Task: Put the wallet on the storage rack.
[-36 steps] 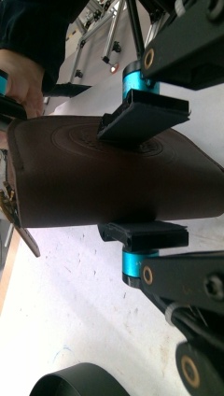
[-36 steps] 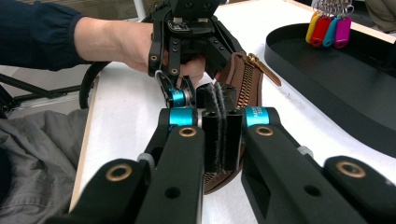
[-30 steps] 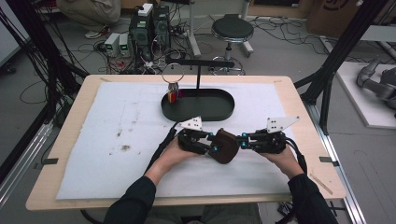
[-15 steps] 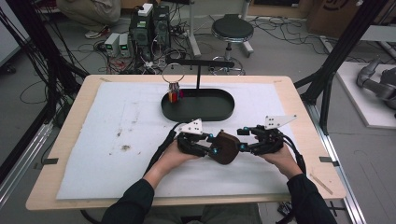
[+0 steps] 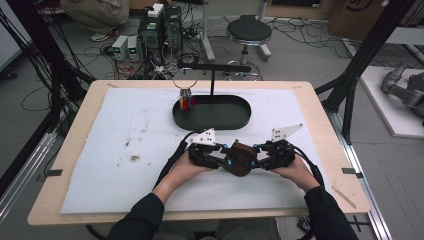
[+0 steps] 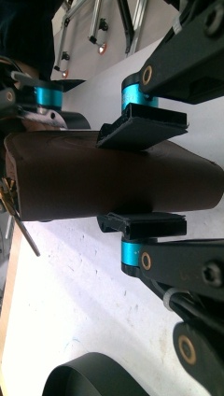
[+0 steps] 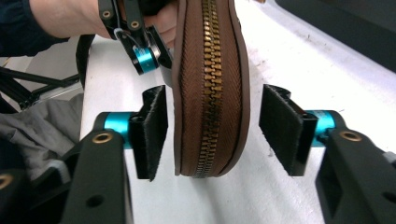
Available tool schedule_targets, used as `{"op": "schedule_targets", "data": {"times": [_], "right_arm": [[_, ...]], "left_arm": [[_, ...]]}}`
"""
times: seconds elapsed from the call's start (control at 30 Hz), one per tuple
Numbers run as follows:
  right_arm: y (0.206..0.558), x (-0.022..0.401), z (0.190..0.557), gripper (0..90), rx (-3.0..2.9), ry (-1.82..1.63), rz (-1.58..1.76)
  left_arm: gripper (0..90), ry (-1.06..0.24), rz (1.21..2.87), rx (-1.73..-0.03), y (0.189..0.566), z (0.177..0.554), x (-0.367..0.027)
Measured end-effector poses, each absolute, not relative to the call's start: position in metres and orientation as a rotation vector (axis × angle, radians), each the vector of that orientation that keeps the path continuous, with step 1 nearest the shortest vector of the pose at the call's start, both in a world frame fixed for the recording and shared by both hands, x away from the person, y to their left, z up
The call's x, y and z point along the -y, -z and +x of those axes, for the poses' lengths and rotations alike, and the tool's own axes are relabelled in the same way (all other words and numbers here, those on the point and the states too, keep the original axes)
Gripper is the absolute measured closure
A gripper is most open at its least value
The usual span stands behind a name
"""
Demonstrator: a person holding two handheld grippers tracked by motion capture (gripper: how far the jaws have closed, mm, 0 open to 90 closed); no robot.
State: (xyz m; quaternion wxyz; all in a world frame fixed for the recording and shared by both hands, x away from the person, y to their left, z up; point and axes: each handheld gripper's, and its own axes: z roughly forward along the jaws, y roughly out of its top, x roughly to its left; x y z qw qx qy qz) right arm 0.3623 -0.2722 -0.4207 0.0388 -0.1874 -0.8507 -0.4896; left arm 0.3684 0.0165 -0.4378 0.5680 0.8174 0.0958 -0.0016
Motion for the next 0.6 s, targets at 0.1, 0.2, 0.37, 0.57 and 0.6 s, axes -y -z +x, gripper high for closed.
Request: {"op": "schedule_targets", "data": {"times": [0.1, 0.2, 0.37, 0.57, 0.6], "right_arm": [[0.422, 0.271, 0.363, 55.0, 2.624, 1.485, -0.558], [0.421, 0.27, 0.361, 65.4, 2.628, 1.479, -0.511], [0.42, 0.27, 0.361, 67.4, 2.622, 1.477, -0.499], [0.418, 0.272, 0.361, 67.9, 2.636, 1.508, -0.512], [0.417, 0.273, 0.361, 67.9, 2.638, 1.518, -0.512]], "left_arm": [[58.5, 0.003, 1.921, -0.225, 0.438, 0.368, -0.017], [58.2, 0.009, 1.916, -0.221, 0.438, 0.369, -0.017], [47.6, 0.002, 1.913, -0.269, 0.437, 0.368, -0.018], [33.0, -0.046, 1.888, -0.341, 0.425, 0.367, -0.038], [30.7, -0.057, 1.886, -0.359, 0.422, 0.366, -0.045]]}}
